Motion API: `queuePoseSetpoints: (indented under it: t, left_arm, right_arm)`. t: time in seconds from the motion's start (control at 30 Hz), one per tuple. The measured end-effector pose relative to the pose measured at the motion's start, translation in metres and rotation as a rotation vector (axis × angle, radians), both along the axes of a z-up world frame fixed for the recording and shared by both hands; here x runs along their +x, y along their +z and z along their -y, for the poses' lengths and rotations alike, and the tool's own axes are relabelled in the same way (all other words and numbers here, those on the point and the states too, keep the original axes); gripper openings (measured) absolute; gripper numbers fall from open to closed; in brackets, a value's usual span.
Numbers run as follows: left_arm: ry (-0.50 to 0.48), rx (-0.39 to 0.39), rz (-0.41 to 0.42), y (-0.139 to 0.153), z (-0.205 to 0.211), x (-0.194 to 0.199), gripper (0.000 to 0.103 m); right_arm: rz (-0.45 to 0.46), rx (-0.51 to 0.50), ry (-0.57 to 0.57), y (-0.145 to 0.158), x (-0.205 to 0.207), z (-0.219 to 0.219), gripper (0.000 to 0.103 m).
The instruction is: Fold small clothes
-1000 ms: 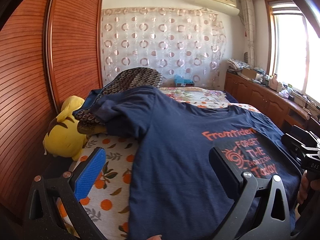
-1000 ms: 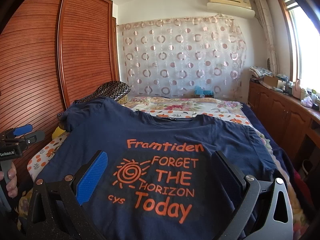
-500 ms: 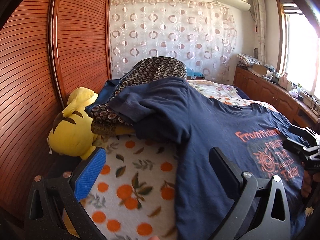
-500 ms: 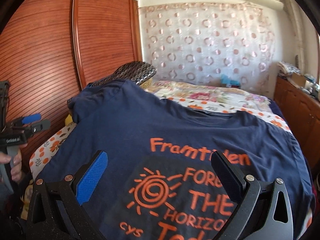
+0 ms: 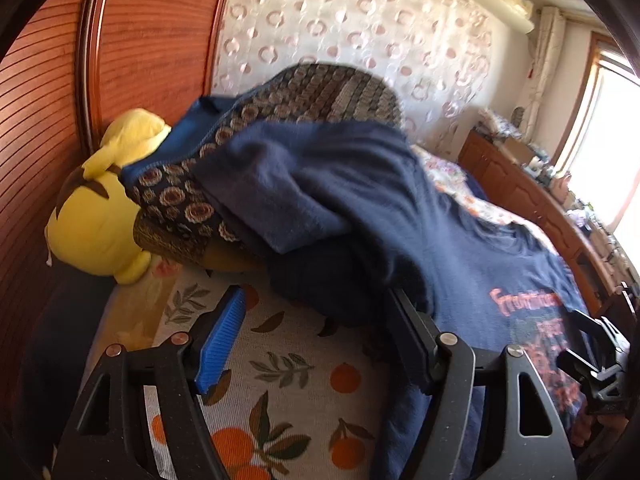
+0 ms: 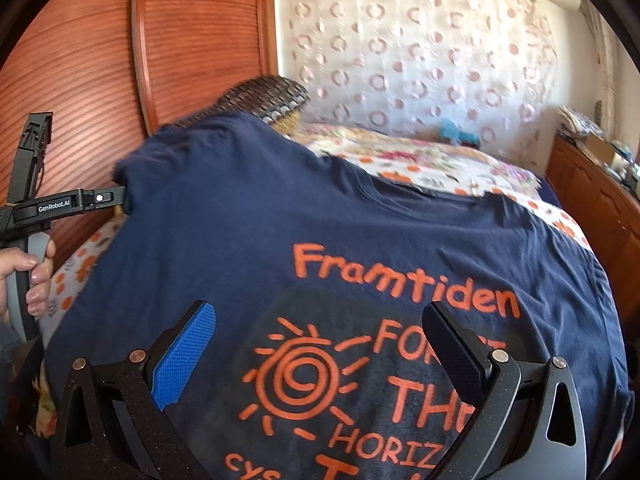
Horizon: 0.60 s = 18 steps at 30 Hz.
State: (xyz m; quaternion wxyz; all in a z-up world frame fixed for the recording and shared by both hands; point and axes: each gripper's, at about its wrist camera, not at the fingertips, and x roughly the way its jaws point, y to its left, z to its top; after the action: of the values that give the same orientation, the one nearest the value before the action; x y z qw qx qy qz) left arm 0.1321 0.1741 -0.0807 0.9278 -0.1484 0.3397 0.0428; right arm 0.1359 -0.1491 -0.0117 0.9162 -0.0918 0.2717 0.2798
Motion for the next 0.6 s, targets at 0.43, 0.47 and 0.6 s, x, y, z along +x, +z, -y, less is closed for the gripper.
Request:
queuePoseSetpoints:
  t: [0.43, 0.47, 0.6]
  left_arm:
    - [-0.05, -0.046, 0.065, 0.009, 0.006, 0.001, 0.044]
    - [-0.056, -0.047, 0.068, 0.011, 0.005, 0.002, 0.039]
    - [-0.069, -0.025, 0.079, 0.019, 0.008, 0.0, 0.015]
  right_arm:
    - [0.013, 0.008, -0.015, -0.005, 0.0, -0.018, 0.103]
    - [0.012, 0.009, -0.015, -0.005, 0.0, -0.017, 0.103]
    - [0.011, 0.014, -0.02, -0.005, 0.0, -0.016, 0.103]
